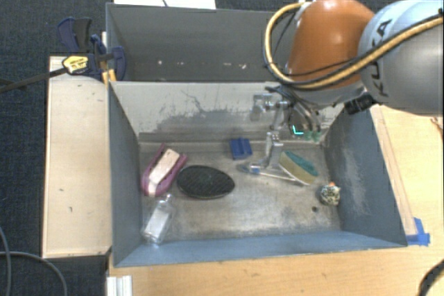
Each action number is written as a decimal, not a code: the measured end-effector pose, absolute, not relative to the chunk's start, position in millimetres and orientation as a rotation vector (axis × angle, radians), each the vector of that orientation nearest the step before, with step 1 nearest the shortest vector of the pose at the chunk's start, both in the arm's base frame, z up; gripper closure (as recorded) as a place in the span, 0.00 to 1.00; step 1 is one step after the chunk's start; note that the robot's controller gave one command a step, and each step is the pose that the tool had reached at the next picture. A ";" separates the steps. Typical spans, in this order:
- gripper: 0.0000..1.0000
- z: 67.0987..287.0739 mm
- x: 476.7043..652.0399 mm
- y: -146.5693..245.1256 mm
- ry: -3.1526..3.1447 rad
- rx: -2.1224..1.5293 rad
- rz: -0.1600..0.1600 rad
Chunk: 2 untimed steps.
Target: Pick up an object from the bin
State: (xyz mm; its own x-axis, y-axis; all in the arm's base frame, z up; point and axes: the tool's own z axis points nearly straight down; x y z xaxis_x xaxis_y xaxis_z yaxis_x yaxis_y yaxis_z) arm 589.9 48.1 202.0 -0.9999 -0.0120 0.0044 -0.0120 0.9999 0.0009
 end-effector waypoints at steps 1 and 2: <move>0.00 67.3 571.9 4.3 -3.129 0.257 0.002; 0.00 70.6 564.8 -85.6 -3.118 0.410 0.006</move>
Offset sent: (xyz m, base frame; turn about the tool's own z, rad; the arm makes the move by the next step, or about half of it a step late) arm -0.0172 -0.0417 -0.1320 -0.1551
